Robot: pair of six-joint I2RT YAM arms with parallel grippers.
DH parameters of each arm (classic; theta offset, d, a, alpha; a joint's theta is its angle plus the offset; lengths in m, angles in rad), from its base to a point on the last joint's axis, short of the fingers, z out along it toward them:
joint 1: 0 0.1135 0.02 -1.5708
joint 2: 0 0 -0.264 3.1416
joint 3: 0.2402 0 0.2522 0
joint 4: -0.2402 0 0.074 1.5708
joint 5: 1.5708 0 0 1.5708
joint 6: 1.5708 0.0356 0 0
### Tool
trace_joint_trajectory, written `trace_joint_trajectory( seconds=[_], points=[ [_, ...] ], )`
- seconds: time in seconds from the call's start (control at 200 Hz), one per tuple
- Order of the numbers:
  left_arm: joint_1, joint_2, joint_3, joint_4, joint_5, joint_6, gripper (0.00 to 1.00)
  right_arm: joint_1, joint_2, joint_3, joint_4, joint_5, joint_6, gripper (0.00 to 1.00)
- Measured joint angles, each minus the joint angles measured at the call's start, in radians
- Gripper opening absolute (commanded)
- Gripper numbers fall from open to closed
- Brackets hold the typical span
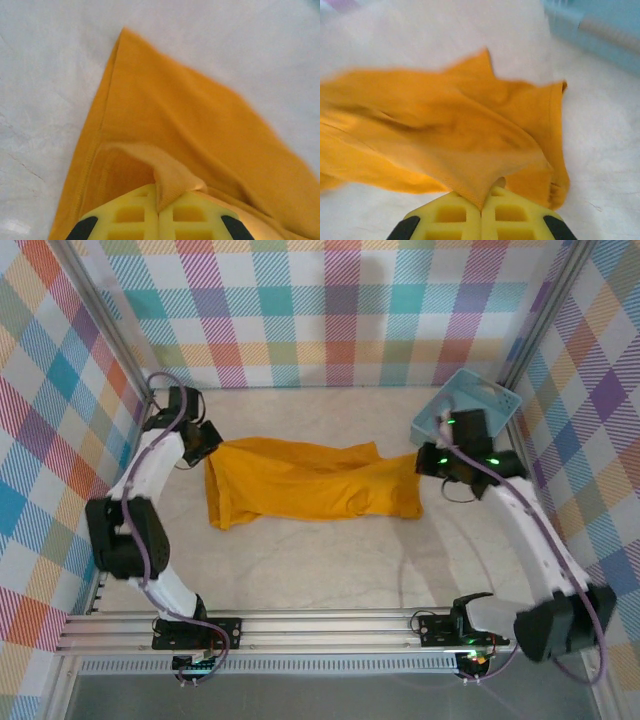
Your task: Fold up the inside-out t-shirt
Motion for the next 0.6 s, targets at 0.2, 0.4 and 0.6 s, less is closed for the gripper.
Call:
trace_joint_trajectory(
  seconds=[0.2,0.4,0.6],
  points=[
    [0.047,-0.484,-0.143,0.129,0.124,-0.014,0.00,-0.169,-0.169,0.223,-0.086,-0.176,0.101,0.00],
    [0.062,-0.710,-0.156,0.208,0.257,-0.026,0.00,-0.199,-0.184,0.478,-0.154,-0.159,0.132,0.00],
    [0.067,-0.721,-0.150,0.188,0.311,-0.029,0.00,-0.199,-0.215,0.584,-0.206,-0.090,0.123,0.00]
  ],
)
